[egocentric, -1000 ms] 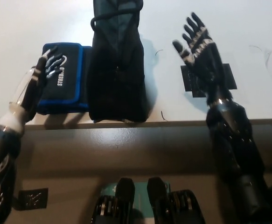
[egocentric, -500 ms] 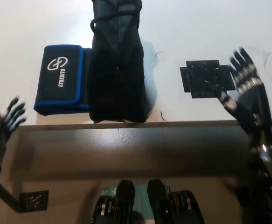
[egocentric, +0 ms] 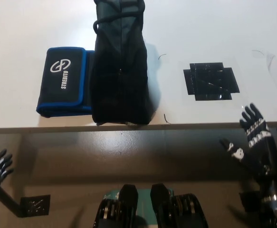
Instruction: Use both hands to pick up the lunch bag on the right hand side and smoothly move it near the note book on the left hand side
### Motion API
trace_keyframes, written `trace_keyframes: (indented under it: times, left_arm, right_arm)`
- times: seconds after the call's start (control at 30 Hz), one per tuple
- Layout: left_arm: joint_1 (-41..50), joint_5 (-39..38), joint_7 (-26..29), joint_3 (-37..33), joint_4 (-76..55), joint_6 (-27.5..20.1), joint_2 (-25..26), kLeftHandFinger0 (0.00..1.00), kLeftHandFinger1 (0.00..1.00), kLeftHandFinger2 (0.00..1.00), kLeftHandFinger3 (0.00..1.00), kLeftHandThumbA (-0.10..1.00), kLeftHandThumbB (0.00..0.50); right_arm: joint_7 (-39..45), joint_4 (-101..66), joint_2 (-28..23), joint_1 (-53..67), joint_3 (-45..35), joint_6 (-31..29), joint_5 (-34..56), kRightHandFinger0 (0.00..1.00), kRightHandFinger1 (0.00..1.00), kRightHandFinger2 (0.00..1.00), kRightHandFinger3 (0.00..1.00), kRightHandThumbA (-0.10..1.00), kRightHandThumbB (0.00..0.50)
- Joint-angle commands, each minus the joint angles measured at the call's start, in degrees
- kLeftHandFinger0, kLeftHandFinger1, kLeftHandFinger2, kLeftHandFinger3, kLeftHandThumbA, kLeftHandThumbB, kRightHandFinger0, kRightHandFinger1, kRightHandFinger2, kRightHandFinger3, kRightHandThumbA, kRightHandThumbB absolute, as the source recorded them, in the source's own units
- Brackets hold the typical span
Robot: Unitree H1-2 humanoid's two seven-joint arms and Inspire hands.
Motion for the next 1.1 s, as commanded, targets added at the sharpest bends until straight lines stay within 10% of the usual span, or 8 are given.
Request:
trace_keyframes:
  times: [0.0, 1.07]
  left_arm:
    - [-0.3, 3.6, 5.0, 2.2, 3.0, -11.4, 0.4, 1.00, 1.00, 1.00, 1.00, 1.00, 0.090]
    - [-3.1, 1.2, 5.4, 2.6, 7.2, -11.4, 0.7, 1.00, 1.00, 1.00, 1.00, 1.00, 0.132]
  right_arm:
    - [-2.2, 0.8, 1.1, 0.3, -1.2, -6.9, -5.5, 1.00, 1.00, 1.00, 1.00, 1.00, 0.135]
    - [-3.6, 3.9, 1.2, -2.1, -2.3, -6.9, -7.2, 1.00, 1.00, 1.00, 1.00, 1.00, 0.140]
